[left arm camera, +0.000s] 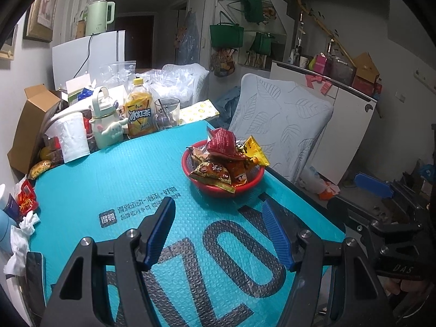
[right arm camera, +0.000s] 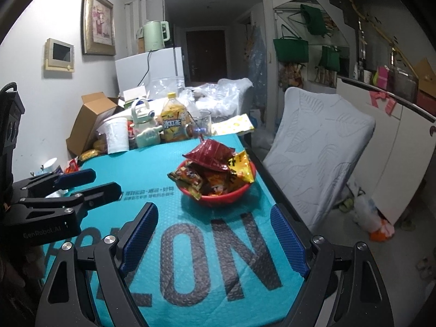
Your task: Organize snacks
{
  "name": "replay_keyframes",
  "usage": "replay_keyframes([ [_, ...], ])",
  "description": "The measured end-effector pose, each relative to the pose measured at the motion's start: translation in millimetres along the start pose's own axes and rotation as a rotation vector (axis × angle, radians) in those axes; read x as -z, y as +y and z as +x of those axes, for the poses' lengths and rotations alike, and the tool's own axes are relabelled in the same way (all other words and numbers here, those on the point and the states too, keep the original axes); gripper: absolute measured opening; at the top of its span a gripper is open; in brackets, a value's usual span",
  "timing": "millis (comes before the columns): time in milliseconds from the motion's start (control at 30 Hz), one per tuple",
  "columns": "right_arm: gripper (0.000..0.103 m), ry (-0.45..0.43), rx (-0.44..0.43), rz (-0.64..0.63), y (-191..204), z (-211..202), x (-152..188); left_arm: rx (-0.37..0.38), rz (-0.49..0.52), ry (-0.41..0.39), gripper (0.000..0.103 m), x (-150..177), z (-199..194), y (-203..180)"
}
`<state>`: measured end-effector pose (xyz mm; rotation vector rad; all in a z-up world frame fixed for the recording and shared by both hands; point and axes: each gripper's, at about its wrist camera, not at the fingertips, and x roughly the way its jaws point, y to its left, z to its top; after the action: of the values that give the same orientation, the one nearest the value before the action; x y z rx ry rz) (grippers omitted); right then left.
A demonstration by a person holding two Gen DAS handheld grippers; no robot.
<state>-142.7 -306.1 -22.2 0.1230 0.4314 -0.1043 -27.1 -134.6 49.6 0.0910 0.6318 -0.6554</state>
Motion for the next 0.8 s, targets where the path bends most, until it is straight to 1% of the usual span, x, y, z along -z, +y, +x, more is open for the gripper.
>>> replay_keyframes([
  [300,0.085,0.008,-0.001,0.005,1.0,0.9,1.3,0.005,-0.001,0.003,0.065,0.3,0.3,0.7],
  [800,0.085,0.014,0.0,0.016,-2.2,0.1,4.3,-0.019,0.009,0.012,0.065,2.3,2.0,-3.2],
])
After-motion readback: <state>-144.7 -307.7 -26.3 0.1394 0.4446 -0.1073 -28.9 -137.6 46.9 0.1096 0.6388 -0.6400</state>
